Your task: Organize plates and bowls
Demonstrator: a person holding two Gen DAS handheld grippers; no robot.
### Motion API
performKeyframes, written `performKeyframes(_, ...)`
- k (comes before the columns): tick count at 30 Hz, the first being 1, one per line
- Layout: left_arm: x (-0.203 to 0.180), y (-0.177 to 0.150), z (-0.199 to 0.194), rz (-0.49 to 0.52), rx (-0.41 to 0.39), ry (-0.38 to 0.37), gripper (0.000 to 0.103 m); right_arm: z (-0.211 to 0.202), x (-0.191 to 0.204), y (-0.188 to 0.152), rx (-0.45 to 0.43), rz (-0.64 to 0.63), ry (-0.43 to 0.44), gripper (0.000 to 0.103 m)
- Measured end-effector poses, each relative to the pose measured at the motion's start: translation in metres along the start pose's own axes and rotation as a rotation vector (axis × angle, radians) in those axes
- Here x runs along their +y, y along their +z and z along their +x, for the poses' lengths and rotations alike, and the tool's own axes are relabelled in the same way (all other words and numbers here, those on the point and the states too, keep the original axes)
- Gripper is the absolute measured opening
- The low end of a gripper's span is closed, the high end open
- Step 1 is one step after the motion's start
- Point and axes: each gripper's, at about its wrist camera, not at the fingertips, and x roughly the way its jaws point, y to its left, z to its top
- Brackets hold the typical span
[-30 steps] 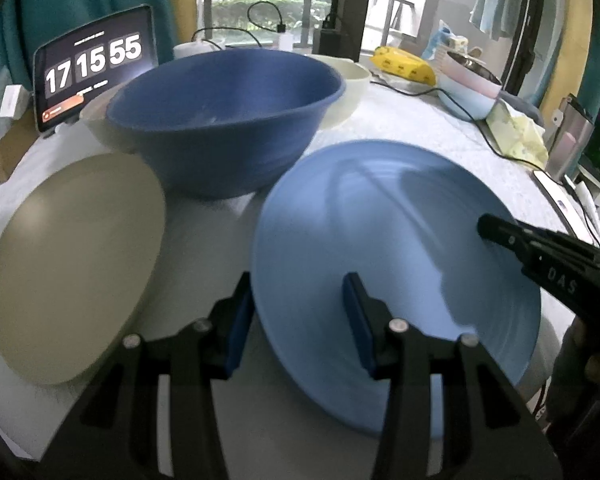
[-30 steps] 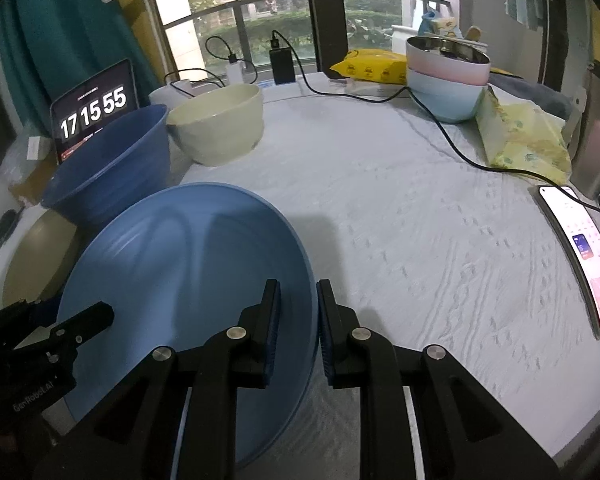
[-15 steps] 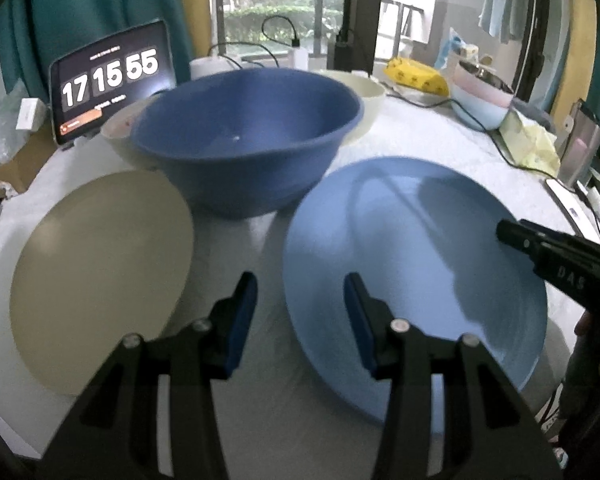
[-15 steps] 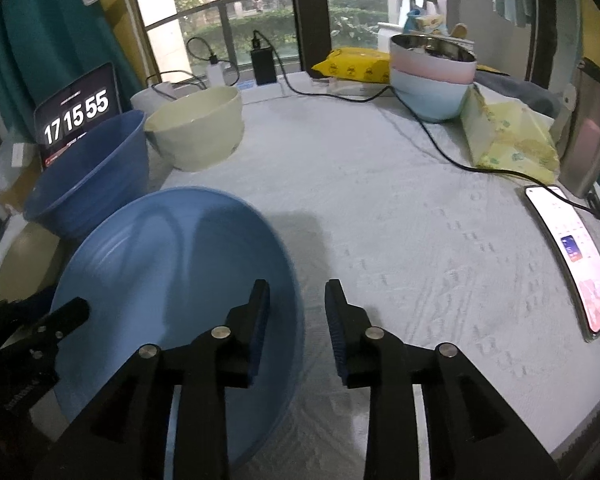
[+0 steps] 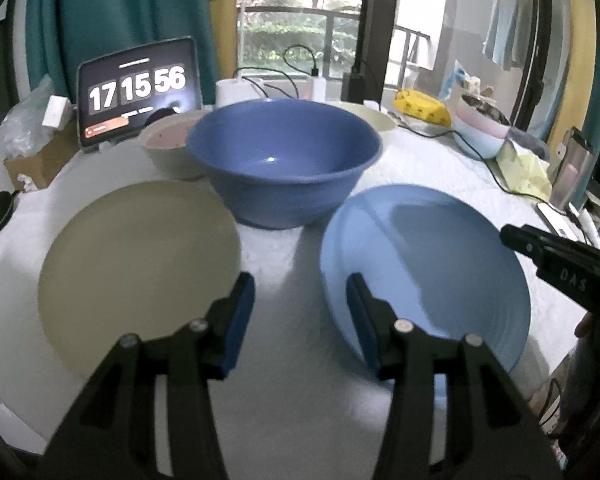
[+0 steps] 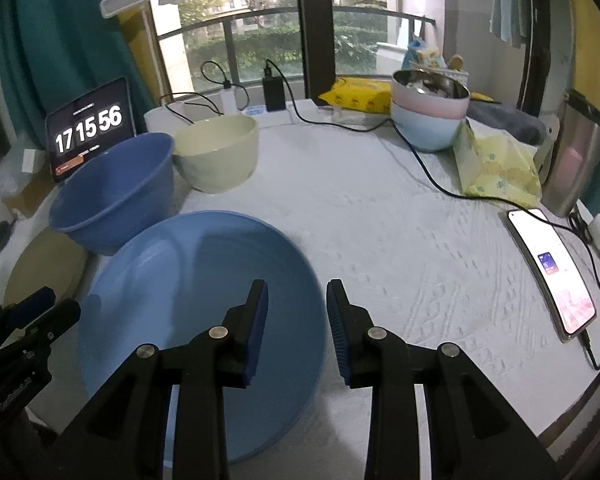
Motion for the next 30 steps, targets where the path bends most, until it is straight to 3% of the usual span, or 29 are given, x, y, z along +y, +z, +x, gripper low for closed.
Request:
performKeyframes(3, 0.007, -0.001, -0.007, -0.013, -0.018, 0.005, 0.051, -0.004, 0.009, 0.000, -0.005, -0.012, 0.009, 0.032)
performKeyframes(9, 0.025, -0.002, -0.021, -0.052, -0.055, 0.012, 0.063, -0.013, 0.028, 0.003, -0.022, -0.045, 0.030, 0.033)
performKeyframes(30, 0.090, -0.010, -0.038, -0.136, -0.099, 0.084, 0.064, -0.012, 0.095, 0.008, -0.026, -0.152, 0.083, 0.033)
